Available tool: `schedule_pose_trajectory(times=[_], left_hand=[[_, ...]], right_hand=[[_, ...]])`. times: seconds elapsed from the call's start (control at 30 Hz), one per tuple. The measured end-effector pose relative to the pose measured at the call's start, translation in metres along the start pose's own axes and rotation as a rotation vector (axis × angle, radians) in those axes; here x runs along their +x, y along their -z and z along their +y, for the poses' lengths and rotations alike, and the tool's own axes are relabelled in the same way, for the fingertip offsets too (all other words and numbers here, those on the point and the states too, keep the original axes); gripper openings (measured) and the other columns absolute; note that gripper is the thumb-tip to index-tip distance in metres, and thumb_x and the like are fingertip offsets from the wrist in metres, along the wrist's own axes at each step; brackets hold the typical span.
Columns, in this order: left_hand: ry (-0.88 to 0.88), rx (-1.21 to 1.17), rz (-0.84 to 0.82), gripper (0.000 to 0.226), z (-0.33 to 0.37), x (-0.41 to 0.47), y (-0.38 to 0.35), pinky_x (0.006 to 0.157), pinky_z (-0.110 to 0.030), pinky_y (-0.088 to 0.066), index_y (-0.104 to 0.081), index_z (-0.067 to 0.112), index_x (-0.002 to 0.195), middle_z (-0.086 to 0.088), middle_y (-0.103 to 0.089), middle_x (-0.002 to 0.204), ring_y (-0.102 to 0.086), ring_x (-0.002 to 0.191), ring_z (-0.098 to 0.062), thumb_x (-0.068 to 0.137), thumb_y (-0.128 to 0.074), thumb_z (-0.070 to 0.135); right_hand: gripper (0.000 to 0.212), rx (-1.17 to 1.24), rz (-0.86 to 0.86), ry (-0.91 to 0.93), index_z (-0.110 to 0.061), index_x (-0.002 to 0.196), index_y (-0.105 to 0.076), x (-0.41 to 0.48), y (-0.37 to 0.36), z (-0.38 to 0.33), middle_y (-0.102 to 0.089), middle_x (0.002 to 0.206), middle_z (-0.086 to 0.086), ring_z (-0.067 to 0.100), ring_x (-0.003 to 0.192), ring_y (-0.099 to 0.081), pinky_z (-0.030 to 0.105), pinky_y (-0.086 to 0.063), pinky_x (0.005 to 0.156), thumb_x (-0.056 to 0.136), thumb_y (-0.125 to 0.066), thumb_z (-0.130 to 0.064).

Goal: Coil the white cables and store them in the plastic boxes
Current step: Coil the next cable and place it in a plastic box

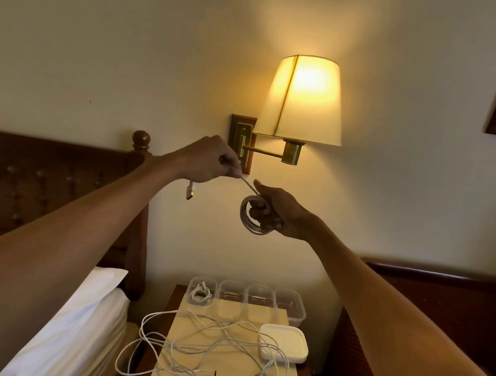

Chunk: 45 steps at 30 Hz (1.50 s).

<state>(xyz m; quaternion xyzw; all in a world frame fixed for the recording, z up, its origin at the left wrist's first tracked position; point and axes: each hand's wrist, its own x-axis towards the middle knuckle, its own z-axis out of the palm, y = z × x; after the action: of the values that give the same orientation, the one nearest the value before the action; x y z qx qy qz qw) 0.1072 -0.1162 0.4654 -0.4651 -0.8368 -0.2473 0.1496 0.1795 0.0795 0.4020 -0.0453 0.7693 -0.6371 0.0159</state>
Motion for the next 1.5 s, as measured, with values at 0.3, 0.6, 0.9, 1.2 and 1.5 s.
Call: schedule_pose_trajectory(times=[0.3, 0.6, 0.9, 1.2, 1.5], left_hand=[[-0.018, 0.029, 0.094, 0.018, -0.012, -0.001, -0.013, 0.082, -0.029, -0.046, -0.074, 0.013, 0.106, 0.004, -0.068, 0.098, -0.062, 0.093, -0.012, 0.095, -0.063, 0.023], [0.143, 0.047, -0.103, 0.019, -0.024, -0.013, -0.025, 0.069, -0.026, -0.048, -0.073, 0.012, 0.103, 0.001, -0.07, 0.084, -0.065, 0.079, -0.012, 0.098, -0.059, 0.025], [0.37, -0.879, 0.154, 0.02, 0.002, -0.008, -0.039, 0.078, -0.031, -0.061, -0.064, -0.001, 0.106, -0.02, -0.068, 0.099, -0.071, 0.091, -0.027, 0.1, -0.053, 0.014], [0.431, -0.938, 0.137, 0.025, 0.021, 0.0, -0.045, 0.069, -0.028, -0.055, -0.066, 0.0, 0.11, -0.011, -0.072, 0.092, -0.07, 0.084, -0.021, 0.101, -0.053, 0.019], [0.548, -0.965, 0.042, 0.025, 0.018, -0.007, -0.051, 0.07, -0.032, -0.047, -0.07, 0.005, 0.107, -0.005, -0.068, 0.084, -0.057, 0.08, -0.019, 0.098, -0.058, 0.025]], right_hand=[[0.045, 0.315, -0.089, 0.06, -0.015, 0.068, -0.036, -0.007, 0.011, -0.005, -0.032, 0.054, -0.005, 0.007, 0.043, -0.025, 0.019, -0.023, 0.042, 0.105, -0.03, -0.041], [0.044, 0.478, 0.007, 0.108, -0.016, 0.066, -0.039, -0.014, 0.021, -0.009, -0.037, 0.053, -0.005, 0.006, 0.042, -0.029, 0.017, -0.027, 0.039, 0.104, -0.036, -0.038], [0.047, 0.604, -0.042, 0.131, -0.018, 0.06, -0.038, -0.013, 0.008, -0.005, -0.03, 0.052, -0.005, 0.006, 0.041, -0.025, 0.019, -0.024, 0.039, 0.103, -0.037, -0.038], [0.052, 0.708, -0.001, 0.141, -0.019, 0.054, -0.039, -0.011, 0.01, -0.001, -0.027, 0.048, -0.007, 0.006, 0.038, -0.024, 0.018, -0.023, 0.037, 0.102, -0.039, -0.039], [0.052, 0.712, -0.009, 0.115, -0.02, 0.053, -0.039, -0.008, 0.007, 0.006, -0.029, 0.046, -0.008, 0.005, 0.036, -0.023, 0.018, -0.021, 0.036, 0.099, -0.042, -0.042]])
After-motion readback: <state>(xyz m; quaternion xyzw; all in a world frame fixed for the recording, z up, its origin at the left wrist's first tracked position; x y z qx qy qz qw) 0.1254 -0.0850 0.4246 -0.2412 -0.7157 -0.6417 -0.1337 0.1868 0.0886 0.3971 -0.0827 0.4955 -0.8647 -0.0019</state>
